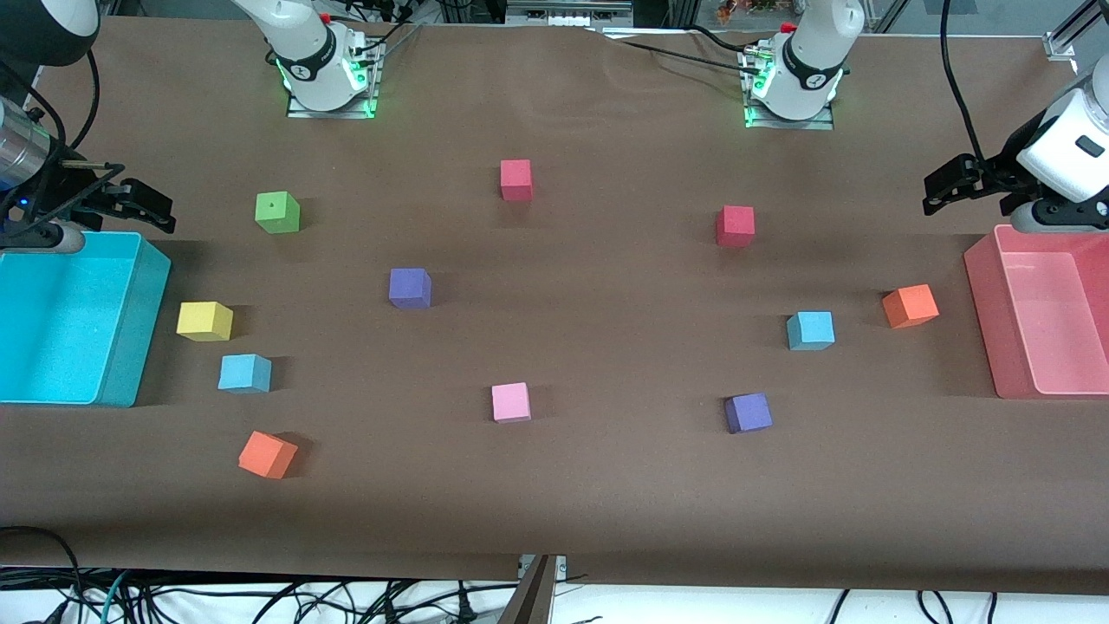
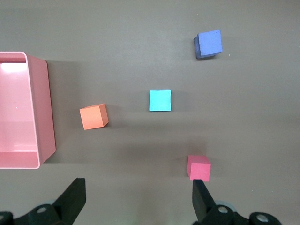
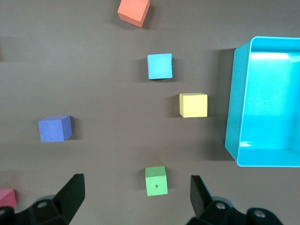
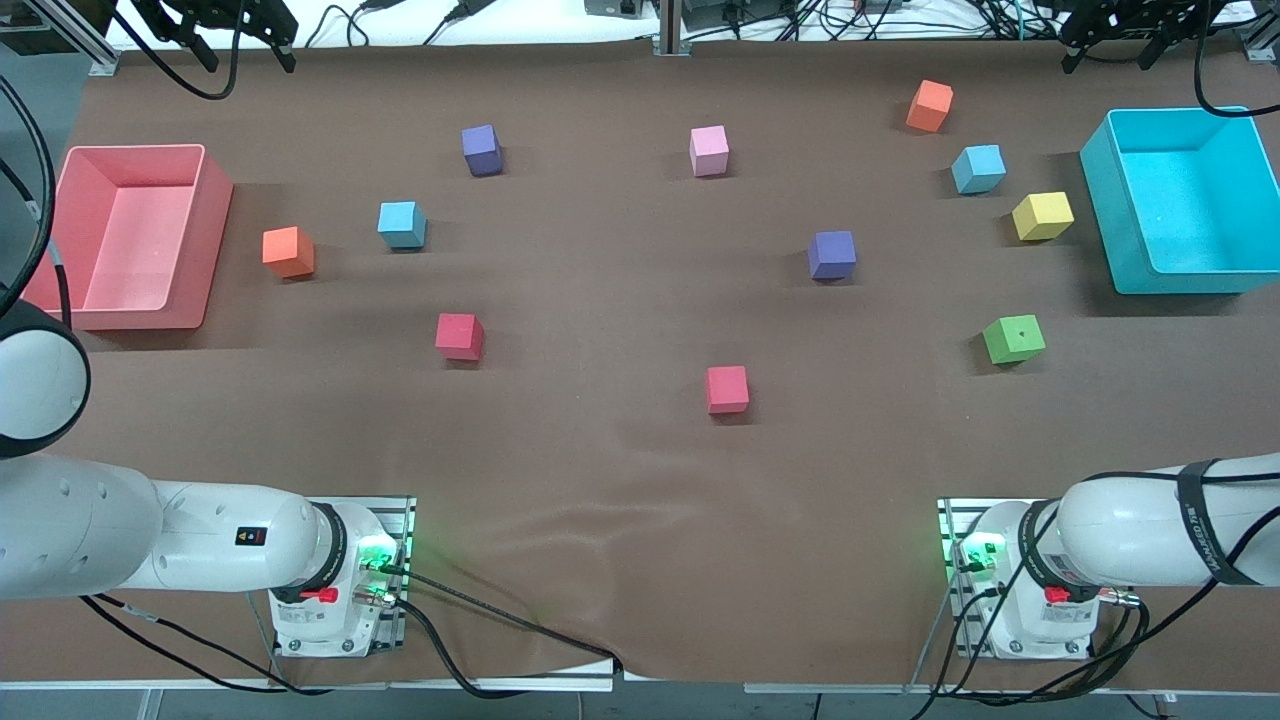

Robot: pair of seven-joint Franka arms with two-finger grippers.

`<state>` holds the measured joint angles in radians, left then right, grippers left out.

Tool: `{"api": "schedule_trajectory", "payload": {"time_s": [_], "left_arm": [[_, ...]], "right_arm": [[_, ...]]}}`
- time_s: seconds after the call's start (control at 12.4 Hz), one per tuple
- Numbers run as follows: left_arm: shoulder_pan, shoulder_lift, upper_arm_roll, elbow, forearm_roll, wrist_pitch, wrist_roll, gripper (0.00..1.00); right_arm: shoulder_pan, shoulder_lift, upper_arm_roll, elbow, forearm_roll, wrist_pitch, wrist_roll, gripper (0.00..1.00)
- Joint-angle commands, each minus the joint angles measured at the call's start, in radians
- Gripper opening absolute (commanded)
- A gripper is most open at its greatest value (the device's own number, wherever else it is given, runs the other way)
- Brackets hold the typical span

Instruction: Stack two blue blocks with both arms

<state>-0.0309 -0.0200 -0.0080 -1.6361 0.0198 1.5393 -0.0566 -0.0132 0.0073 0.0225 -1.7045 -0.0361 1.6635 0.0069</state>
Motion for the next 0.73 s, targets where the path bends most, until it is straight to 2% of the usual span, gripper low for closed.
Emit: {"api": "schedule_trajectory", "payload": {"time_s": [0.0,0.4,0.65], "left_arm": [[-0.006,0.011,-0.001,0.03,0.026,-0.019,-0.011,1.0],[-0.006,0.011,-0.001,0.03,0.026,-0.019,-0.011,1.0],[-0.006,0.011,-0.001,0.029,0.026,-0.019,-0.011,1.0]], "right_arm": [[-0.001,-0.007,0.008,-0.003,-0.004,-0.011,0.004,1.0],[-0.002,-0.006,0.008,-0.03,-0.002,-0.019,0.002,0.99],[-0.004,0.014,0.004,-0.062,-0.005,0.045,-0.001,0.99]]}}
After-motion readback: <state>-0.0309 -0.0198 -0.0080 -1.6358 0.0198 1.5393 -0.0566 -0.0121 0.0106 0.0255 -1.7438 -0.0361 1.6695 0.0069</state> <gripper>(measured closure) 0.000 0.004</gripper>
